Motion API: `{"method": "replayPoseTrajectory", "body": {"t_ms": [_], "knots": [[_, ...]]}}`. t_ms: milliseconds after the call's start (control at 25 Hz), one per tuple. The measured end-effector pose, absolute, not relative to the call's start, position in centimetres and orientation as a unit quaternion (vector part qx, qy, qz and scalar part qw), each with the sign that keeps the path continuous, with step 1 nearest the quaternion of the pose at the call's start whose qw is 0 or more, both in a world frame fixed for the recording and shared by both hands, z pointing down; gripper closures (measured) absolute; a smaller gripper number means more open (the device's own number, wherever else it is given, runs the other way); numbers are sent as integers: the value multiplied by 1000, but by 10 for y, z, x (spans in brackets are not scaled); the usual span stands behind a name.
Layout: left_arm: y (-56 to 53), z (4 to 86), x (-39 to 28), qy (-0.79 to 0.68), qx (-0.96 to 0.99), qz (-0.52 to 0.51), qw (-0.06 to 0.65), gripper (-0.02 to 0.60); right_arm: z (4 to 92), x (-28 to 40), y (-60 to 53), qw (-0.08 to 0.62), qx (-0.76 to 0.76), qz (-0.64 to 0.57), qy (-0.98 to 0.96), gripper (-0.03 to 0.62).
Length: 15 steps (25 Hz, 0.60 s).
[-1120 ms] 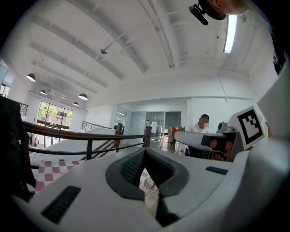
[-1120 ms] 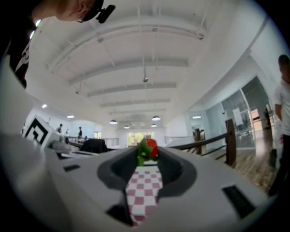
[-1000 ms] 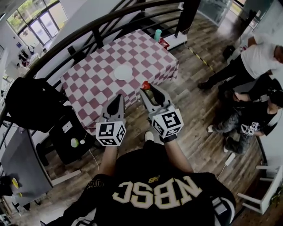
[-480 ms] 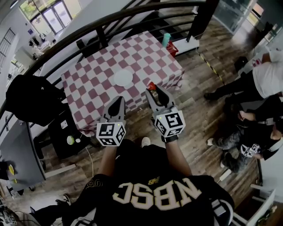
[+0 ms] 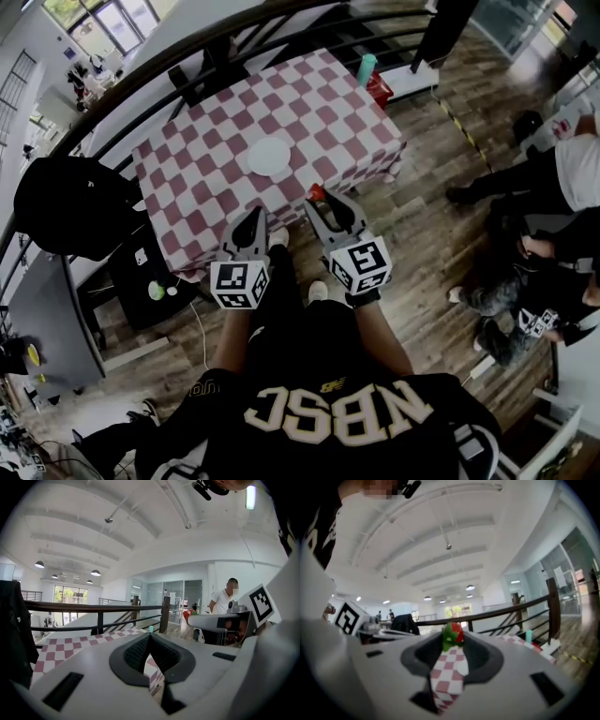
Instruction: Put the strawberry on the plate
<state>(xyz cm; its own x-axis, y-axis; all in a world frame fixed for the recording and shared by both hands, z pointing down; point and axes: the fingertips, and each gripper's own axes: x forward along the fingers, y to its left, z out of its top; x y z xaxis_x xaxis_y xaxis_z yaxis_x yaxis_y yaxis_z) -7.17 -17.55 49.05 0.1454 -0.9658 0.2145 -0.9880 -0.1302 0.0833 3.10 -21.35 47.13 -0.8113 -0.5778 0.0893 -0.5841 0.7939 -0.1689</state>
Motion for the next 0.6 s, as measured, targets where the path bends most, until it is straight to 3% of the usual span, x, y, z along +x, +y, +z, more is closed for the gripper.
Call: {"method": "replayPoseTrajectory", "body": {"t_ms": [320,600], "knots": [[-229,527,-115,-656,737,117,110,566,517,32,-279,75,341,115,-930,453],[-263,570,-150,-632,743,153,158,566,584,35,-315,175,340,134,-914,453]]}}
